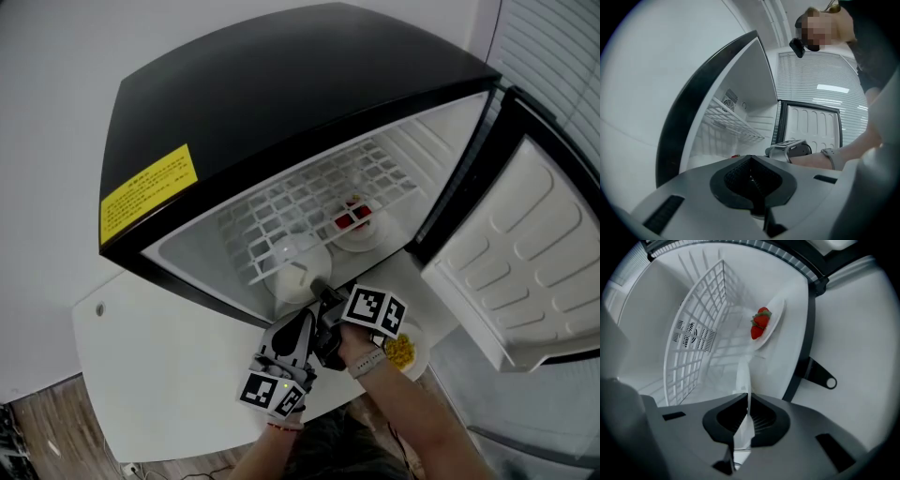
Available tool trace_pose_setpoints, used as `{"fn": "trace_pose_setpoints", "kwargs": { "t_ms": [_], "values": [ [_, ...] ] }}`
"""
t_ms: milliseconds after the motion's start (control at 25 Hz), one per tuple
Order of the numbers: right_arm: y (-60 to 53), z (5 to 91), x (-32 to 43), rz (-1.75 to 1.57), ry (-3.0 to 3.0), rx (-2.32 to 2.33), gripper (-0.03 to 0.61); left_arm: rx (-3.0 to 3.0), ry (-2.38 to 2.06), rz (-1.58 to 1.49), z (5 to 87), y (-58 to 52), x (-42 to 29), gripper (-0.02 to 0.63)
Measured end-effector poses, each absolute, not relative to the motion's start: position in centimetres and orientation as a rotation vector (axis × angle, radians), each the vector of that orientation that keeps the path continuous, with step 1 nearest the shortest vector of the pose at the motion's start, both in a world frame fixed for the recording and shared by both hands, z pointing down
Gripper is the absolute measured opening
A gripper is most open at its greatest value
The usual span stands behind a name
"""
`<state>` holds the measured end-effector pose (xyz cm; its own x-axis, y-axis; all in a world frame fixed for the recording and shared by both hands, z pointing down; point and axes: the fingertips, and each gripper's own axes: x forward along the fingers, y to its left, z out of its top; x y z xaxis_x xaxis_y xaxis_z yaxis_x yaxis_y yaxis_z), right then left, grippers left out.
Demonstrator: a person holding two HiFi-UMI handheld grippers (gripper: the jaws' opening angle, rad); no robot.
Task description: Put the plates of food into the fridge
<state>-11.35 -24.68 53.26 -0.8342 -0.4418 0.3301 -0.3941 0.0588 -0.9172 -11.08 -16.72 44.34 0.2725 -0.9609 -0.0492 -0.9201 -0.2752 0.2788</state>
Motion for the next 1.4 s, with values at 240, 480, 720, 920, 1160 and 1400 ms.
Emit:
{"fn": "trace_pose_setpoints", "kwargs": {
  "t_ms": [240,480,720,920,1160,1400],
  "values": [
    [-26.0,53.1,-12.3,-1.908,2.422,-0.873,0.015,2.34,-1.758,-0.326,44.3,-17.1,-11.3,0.006],
    [-26.6,53.1,-12.7,-1.694,2.803,-0.951,0.044,2.33,-1.757,-0.356,44.2,-17.6,-11.4,0.006],
    [-27.1,53.2,-12.7,-1.349,3.121,-1.055,0.098,2.316,-1.784,-0.358,44.0,-17.9,-12.0,0.006],
    [-27.5,53.0,-12.7,-1.112,3.258,-1.085,0.119,2.295,-1.801,-0.356,44.2,-17.9,-12.6,0.006],
    [-28.1,53.2,-12.8,-0.97,3.327,-1.145,0.163,2.297,-1.792,-0.373,44.1,-17.6,-13.2,0.006],
    [-29.0,52.5,-12.4,-0.708,3.345,-1.246,0.197,2.3,-1.775,-0.376,44.3,-17.5,-13.2,0.006]
  ]
}}
